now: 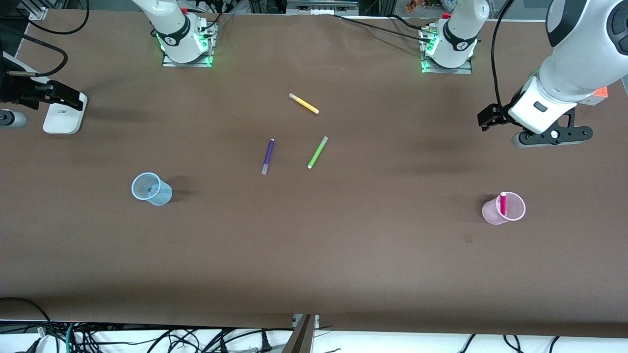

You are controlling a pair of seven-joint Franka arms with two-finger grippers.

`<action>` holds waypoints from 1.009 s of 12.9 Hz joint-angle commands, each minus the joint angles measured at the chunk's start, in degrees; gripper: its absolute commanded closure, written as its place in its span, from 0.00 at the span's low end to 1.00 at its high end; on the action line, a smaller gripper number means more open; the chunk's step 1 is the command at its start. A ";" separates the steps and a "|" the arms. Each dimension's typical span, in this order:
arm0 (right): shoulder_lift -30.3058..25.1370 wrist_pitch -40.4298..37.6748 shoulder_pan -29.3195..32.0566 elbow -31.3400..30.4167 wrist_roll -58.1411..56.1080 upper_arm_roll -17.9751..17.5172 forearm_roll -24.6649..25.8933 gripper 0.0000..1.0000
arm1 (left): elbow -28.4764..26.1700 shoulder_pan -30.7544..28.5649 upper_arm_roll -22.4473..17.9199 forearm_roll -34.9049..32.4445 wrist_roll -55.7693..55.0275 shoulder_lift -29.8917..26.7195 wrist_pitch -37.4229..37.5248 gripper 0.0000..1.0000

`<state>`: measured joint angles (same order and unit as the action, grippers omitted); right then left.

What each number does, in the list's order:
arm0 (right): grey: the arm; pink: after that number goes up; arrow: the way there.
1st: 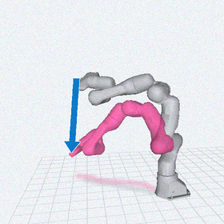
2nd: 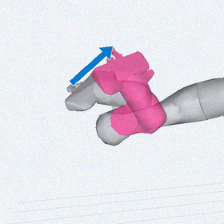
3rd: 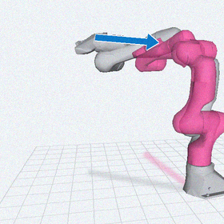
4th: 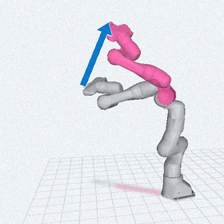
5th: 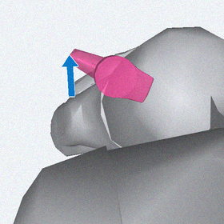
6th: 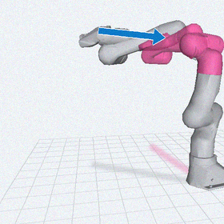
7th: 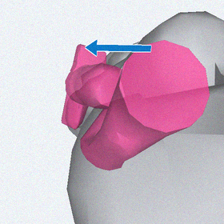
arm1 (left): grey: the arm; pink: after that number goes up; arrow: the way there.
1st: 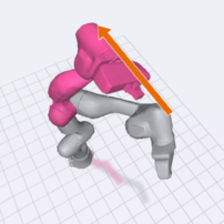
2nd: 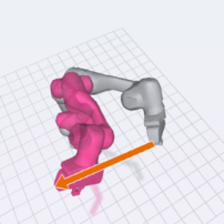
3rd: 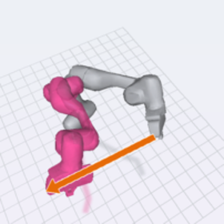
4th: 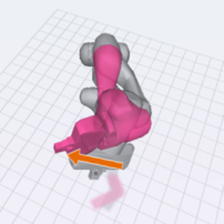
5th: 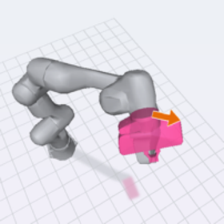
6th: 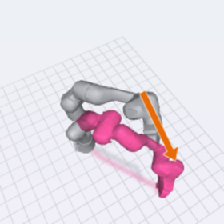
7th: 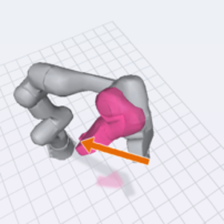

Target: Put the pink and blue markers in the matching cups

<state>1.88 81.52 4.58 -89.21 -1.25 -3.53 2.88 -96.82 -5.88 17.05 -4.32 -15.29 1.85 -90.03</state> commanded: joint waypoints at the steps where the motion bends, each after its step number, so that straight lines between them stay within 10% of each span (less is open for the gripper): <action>1: 0.41 -0.14 0.43 1.14 -0.94 -0.07 0.11 0.00 | 0.49 7.94 -7.32 0.98 1.23 -0.98 1.17 0.00; 3: 0.41 -0.05 0.35 1.14 -0.86 -0.07 0.02 0.00 | 0.49 12.82 -13.52 1.16 3.06 -1.76 0.99 0.00; 13: 0.41 0.13 0.43 1.14 -0.94 0.10 0.02 0.00 | 0.93 7.46 -12.56 7.49 10.81 -1.06 1.17 0.00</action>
